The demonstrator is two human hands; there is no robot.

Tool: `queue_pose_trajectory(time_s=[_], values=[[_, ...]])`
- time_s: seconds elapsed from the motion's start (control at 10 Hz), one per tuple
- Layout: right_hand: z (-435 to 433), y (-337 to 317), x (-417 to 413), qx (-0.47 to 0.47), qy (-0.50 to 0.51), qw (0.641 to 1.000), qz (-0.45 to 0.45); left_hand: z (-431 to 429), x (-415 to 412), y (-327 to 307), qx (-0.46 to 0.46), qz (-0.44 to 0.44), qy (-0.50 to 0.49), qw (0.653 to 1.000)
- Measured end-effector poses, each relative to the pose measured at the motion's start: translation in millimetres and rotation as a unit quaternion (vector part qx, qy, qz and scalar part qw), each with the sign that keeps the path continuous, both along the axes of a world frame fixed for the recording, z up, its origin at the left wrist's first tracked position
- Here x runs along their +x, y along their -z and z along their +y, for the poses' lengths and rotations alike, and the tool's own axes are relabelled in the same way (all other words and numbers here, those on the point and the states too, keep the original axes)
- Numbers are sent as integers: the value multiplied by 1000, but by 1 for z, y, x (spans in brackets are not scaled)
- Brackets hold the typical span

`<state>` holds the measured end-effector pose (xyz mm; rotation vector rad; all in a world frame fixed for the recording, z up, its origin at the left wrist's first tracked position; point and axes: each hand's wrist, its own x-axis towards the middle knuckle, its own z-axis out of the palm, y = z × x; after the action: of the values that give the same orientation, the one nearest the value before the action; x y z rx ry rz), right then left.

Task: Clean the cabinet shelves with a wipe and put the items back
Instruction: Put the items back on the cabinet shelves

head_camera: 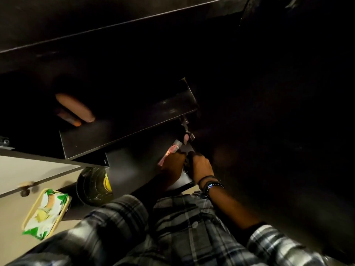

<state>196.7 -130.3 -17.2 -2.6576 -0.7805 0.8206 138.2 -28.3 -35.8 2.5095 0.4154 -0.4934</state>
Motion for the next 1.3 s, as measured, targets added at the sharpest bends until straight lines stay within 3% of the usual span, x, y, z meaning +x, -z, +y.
queue_pose_trajectory(time_s=[0.1,0.3,0.4,0.5,0.6,0.9,1.1,1.3], values=[[-1,1,0,18,22,1000,2,2,-6,-7,64,-41,28,997],[-2,-36,3,87,66,993,-44,15,-19,-44,50,-1,-89,995],[5,-69,7,160,77,982,-68,20,-36,-74,27,-95,-129,987],[12,-99,10,234,62,968,-67,22,-55,-112,-46,-233,-225,945],[26,-136,3,318,33,946,-46,34,-77,-153,-39,-309,-250,917],[71,-299,-39,569,-14,821,54,66,-129,-318,30,-525,-309,792],[104,-367,-51,643,-89,757,67,87,-144,-387,49,-595,-286,749],[152,-391,-43,628,-161,760,-36,117,-127,-408,126,-585,-307,740]])
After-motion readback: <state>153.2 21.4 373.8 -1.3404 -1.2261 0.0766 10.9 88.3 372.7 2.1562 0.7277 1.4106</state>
